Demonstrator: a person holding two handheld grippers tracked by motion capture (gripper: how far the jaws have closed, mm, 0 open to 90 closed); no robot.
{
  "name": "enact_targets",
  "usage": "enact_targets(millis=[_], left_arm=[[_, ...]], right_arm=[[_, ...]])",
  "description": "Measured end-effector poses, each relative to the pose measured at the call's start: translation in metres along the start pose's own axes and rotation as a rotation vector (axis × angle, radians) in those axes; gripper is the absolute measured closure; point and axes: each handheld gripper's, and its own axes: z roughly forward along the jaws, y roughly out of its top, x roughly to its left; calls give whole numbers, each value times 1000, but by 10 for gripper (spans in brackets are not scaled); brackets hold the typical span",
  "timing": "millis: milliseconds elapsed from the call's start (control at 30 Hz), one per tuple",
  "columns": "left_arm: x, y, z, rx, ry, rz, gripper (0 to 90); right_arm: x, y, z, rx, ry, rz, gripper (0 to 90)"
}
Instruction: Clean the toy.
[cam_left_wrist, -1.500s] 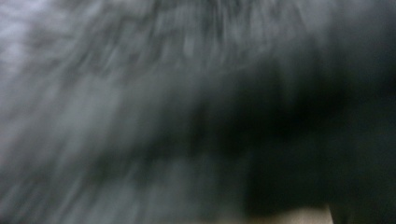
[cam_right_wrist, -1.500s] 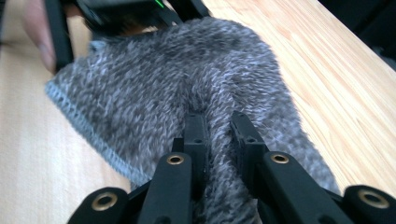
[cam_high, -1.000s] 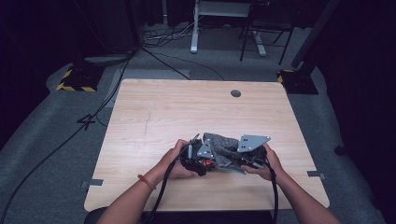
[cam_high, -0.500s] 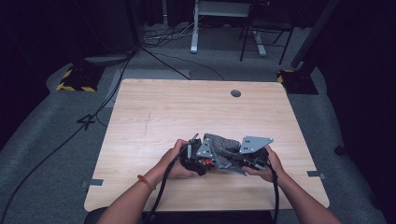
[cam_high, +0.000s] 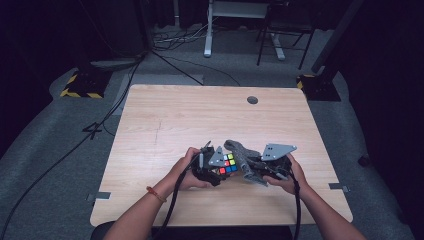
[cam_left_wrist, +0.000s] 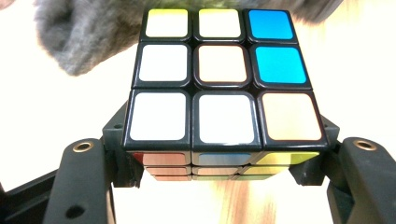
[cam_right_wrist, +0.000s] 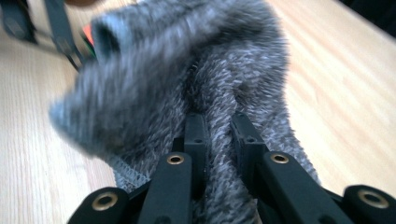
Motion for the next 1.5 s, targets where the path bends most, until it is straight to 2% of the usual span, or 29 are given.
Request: enact_targets(millis=[100, 167, 233, 267, 300, 333, 433, 533, 633, 767, 800, 867, 900, 933, 1000, 1067, 1133, 1333, 1467, 1500], left_arm=[[0, 1, -3, -8, 3, -2, 339], [-2, 2, -2, -10, 7, 7, 339], [-3, 2, 1, -6, 3, 7, 338], [-4, 3, 4, 8, 9, 24, 338], [-4, 3, 4, 8, 9, 24, 338], [-4, 2, 7, 5, -3, 18, 338], [-4, 2, 8, 7, -4, 12, 337], [-4, 3, 10, 13, -4, 20, 331], [-6, 3, 13, 34, -5, 36, 330], [-8, 4, 17, 52, -3, 50, 331], [-8, 4, 18, 53, 2, 54, 331], [-8, 4, 16, 48, 12, 49, 333], [-8, 4, 16, 48, 12, 49, 334], [-7, 5, 13, 28, 6, 47, 335], [-6, 6, 11, 15, 4, 49, 335], [-7, 8, 6, -5, 10, 52, 335], [-7, 8, 4, 2, 18, 62, 335], [-2, 3, 1, 11, 30, 41, 335], [-5, 4, 5, 26, 29, 47, 335], [-7, 5, 7, 33, 33, 62, 335]], right_arm=[[-2, -5, 1, -15, 25, 25, 793], [0, -4, 0, -46, 57, 38, 793], [4, -2, -1, -51, 53, 24, 794], [7, 0, -3, -72, 73, 20, 794], [7, 0, -3, -72, 73, 20, 794], [8, -1, -3, -92, 95, 36, 795], [7, -2, -4, -124, 118, 58, 795], [8, -2, -6, -162, 143, 60, 796], [14, 5, -9, -205, 162, 41, 796], [19, 12, -10, -228, 167, 23, 796], [19, 12, -10, -228, 167, 23, 796], [21, 15, -9, -207, 126, -4, 796], [21, 15, -9, -207, 126, -4, 796], [18, 13, -9, -174, 85, -7, 797], [16, 12, -9, -159, 71, -3, 797], [10, 4, -4, -113, 55, 20, 798], [10, 2, -4, -108, 63, 22, 798], [15, 1, -3, -84, 83, -1, 798], [18, 4, -6, -124, 105, -7, 798], [24, 10, -8, -155, 104, -29, 798]])
